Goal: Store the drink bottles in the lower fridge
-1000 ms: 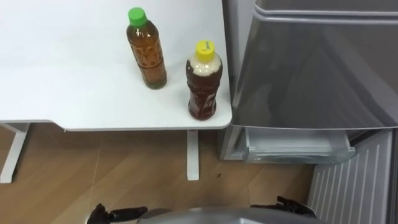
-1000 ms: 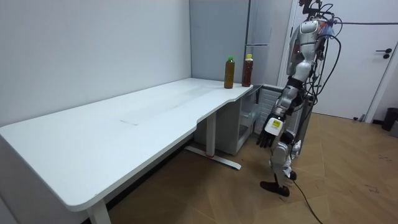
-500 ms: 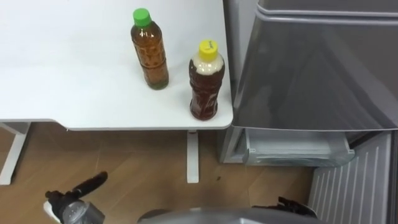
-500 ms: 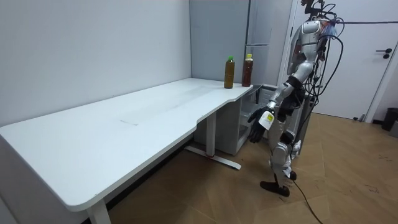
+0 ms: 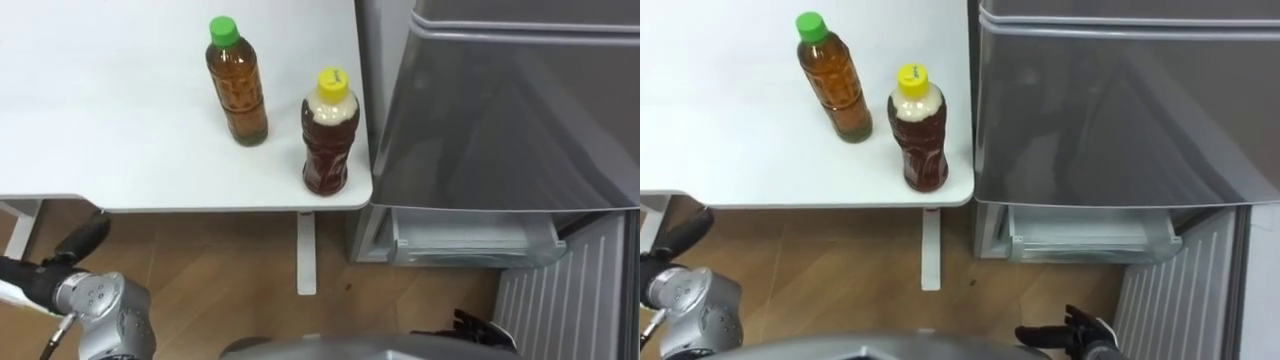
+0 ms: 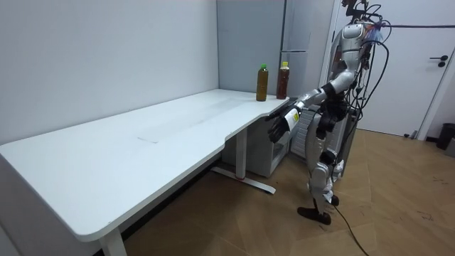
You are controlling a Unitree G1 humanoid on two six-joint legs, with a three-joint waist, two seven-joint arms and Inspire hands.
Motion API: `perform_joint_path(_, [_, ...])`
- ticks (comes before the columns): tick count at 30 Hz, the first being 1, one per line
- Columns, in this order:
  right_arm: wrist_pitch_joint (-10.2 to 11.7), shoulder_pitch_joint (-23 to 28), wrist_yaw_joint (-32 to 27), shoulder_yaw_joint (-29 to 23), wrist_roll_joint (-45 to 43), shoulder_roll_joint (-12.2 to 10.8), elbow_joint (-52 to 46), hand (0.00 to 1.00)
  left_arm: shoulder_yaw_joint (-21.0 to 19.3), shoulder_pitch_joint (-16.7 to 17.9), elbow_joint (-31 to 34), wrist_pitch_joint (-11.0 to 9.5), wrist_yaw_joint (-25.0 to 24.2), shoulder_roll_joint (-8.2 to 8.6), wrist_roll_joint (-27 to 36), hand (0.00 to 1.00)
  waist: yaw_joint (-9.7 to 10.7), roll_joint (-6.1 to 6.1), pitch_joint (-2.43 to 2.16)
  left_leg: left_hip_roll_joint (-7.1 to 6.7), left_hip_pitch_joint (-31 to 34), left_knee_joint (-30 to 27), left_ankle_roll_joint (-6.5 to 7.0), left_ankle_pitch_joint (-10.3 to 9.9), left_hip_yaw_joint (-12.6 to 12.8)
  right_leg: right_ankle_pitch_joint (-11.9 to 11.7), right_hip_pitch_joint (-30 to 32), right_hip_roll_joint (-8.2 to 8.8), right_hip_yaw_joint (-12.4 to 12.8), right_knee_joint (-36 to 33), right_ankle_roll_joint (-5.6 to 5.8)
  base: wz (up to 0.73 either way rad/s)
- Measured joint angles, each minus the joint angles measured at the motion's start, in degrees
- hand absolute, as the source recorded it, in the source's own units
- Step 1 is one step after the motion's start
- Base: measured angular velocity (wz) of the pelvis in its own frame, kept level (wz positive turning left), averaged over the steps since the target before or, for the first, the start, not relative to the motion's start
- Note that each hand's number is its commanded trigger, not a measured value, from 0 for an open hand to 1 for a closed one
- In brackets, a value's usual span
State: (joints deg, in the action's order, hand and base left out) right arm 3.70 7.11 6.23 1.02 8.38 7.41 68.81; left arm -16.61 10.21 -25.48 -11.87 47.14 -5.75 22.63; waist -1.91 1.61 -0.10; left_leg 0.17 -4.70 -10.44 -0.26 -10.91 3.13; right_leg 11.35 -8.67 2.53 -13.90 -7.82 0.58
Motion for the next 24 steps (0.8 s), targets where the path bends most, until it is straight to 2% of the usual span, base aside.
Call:
perform_joint_path(3, [0.0, 0.0, 0.1, 0.0, 0.0, 0.0, 0.0, 0.0, -0.2, -0.1, 5.4, -1.0, 2.1, -0.11, -1.0, 0.0, -0.1, 0.36, 0.12, -0.02, 0.2, -0.2, 0.0, 0.0, -0.3, 0.0, 0.0, 0.0, -0.2, -0.1, -0.01, 0.05])
perform_joint_path(7, [0.0, 0.0, -0.2, 0.0, 0.5, 0.0, 0.4, 0.0, -0.2, -1.1, 15.9, -4.7, 3.6, -1.51, -3.7, 0.0, -0.1, 0.14, 0.15, -0.05, 0.1, -0.2, 0.0, 0.0, -0.2, 0.0, -0.2, -0.02, 0.0, 0.1, 0.0, 0.0])
perform_joint_path(11, [0.0, 0.0, -0.1, 0.1, 1.4, 0.1, 0.3, 0.0, 0.0, -1.7, 21.9, -4.6, 3.8, -2.02, -8.8, 0.0, 0.2, -0.25, 0.12, -0.03, 0.0, -0.1, -0.02, 0.0, -0.2, 0.0, -0.3, -0.07, 0.0, 0.2, -0.01, 0.0])
perform_joint_path(13, [0.0, 0.0, 0.1, 0.1, 1.4, 0.3, 0.4, 0.0, 0.1, -1.7, 25.2, -4.6, 3.3, -2.02, -13.7, 0.0, 0.1, -0.33, 0.13, -0.03, 0.0, -0.1, -0.03, 0.0, -0.1, 0.0, -0.3, -0.06, -0.1, 0.2, -0.01, 0.0])
perform_joint_path(17, [0.0, 0.6, 0.2, 0.2, 2.6, 0.4, 0.6, 0.0, 0.0, -1.6, 28.4, -4.4, 1.6, -2.01, -19.6, 0.0, 0.0, -0.49, 0.13, -0.04, 0.0, -0.1, -0.03, 0.0, -0.2, 0.0, -0.3, -0.05, -0.1, 0.2, -0.01, 0.0])
perform_joint_path(20, [0.0, 0.8, 0.2, 0.1, 2.7, 0.4, 0.5, 0.0, 0.1, -1.6, 30.0, -4.2, 0.4, -1.86, -20.8, 0.0, 0.1, -0.52, 0.14, -0.04, 0.0, 0.0, -0.03, 0.0, -0.1, 0.0, -0.3, -0.04, -0.1, 0.2, -0.01, 0.0])
perform_joint_path(24, [0.5, 0.5, 1.5, 0.1, 2.7, 0.4, 0.5, 0.0, 2.1, -1.8, 32.1, -4.0, -4.4, -1.75, -21.1, 0.0, 0.3, -0.4, 0.09, -0.07, 0.2, -0.3, -0.03, 0.0, -0.4, 0.0, -0.4, -0.03, -0.2, 0.2, -0.01, 0.0])
